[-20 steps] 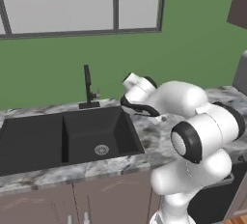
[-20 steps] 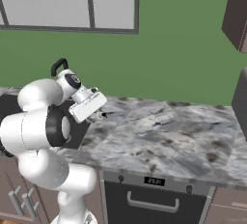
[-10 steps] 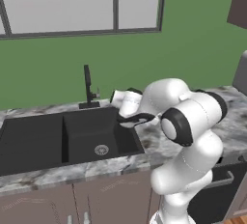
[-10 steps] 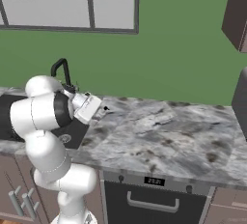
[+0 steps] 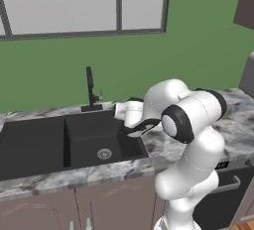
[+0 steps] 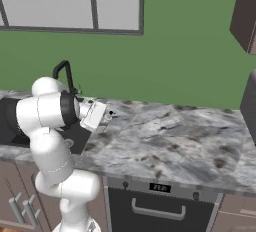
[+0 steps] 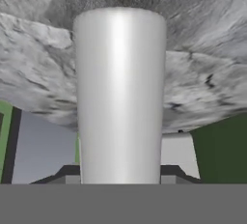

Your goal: Restock the sink supplies by placing the sponge and soap dispenser on the counter and next to the sink. Make sure the soap dispenser is upright.

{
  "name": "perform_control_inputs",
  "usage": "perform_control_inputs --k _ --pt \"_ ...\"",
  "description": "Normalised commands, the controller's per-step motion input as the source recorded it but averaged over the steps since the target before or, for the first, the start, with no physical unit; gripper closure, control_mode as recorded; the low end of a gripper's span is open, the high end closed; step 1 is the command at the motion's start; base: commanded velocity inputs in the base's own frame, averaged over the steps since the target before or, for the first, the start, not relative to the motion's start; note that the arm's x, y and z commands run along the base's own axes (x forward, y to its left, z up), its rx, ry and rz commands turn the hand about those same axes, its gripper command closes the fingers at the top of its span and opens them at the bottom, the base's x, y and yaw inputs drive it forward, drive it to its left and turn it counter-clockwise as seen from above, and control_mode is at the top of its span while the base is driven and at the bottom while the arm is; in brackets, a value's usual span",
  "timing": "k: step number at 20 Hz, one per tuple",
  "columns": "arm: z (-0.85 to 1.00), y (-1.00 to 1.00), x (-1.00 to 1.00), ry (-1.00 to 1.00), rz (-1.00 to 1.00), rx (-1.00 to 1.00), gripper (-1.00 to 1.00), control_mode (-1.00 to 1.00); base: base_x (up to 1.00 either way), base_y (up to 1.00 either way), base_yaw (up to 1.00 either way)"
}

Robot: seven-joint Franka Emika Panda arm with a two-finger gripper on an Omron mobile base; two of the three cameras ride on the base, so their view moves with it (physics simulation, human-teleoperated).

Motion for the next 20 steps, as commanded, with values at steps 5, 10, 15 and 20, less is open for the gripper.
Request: perform_control_inputs --k 5,10,15,20 --pt "-0.06 0.01 0.34 0.18 0.0 -0.22 1.0 -1.0 0.0 0.0 0.0" --pt "-0.24 0.04 0.23 0.09 0.0 -0.21 1.0 -1.0 0.0 0.0 0.0" --pt "-0.18 0.4 0.16 -0.03 0.0 -0.1 1.0 -1.0 0.0 0.0 0.0" --pt "-0.36 0.15 0.28 -0.23 -0.03 -0.08 1.0 -1.0 0.0 0.0 0.0"
